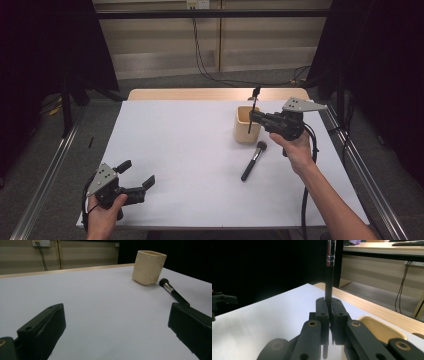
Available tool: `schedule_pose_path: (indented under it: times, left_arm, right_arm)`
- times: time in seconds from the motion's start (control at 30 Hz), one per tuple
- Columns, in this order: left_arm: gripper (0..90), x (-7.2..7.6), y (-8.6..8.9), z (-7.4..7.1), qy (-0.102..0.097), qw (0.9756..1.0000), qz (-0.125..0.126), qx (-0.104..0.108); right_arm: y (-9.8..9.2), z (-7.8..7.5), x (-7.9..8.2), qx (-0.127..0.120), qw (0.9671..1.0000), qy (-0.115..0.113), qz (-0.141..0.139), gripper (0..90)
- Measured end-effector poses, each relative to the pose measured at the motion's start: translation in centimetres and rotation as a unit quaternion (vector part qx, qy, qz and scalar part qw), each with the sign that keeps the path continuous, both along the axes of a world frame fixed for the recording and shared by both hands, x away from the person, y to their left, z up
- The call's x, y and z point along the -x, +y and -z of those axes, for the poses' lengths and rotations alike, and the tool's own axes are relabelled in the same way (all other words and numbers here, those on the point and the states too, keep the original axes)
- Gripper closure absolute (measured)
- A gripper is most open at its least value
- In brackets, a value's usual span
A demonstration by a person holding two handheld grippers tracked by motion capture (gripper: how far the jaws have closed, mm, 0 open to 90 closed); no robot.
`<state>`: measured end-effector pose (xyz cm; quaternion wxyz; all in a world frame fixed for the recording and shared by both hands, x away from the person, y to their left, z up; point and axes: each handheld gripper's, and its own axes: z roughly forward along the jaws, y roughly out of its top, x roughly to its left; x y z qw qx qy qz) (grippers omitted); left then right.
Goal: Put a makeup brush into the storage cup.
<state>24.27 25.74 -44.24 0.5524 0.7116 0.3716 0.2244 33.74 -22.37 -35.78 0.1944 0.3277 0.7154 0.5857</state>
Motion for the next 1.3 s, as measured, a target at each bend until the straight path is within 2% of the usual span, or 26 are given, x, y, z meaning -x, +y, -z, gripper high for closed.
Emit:
schedule_pose_path:
  times: [0.2, 0.5, 0.67, 0.93, 1.03, 1.3]
  left_arm:
    - [1.5, 0.0, -0.2, 0.1, -0.001, 0.9999, 0.008, -0.006]
    - [1.5, -0.1, -0.1, 0.2, 0.0, 0.9999, 0.01, -0.012]
    - [1.5, -0.1, 0.0, 0.2, 0.0, 0.9998, 0.012, -0.014]
    - [1.5, -0.2, 0.1, 0.2, 0.002, 0.9998, 0.01, -0.015]
    - [1.5, -0.2, 0.1, 0.2, 0.001, 0.9999, 0.009, -0.012]
    - [1.5, -0.2, 0.2, 0.2, -0.002, 0.9999, 0.009, -0.014]
  right_arm:
    - [-0.1, -0.1, -0.9, -0.006, 0.9999, 0.001, 0.01, 86.2]
    - [0.3, -0.9, -2.9, -0.001, 0.9995, -0.001, 0.031, 86.2]
    - [0.6, -1.0, -4.1, 0.012, 0.9989, -0.001, 0.045, 86.2]
    - [0.7, -0.6, -5.7, 0.015, 0.9978, 0.003, 0.065, 86.2]
    - [0.7, -0.5, -5.9, 0.011, 0.9975, 0.004, 0.07, 86.2]
    - [0.6, 0.5, -6.0, 0.019, 0.997, 0.008, 0.075, 86.2]
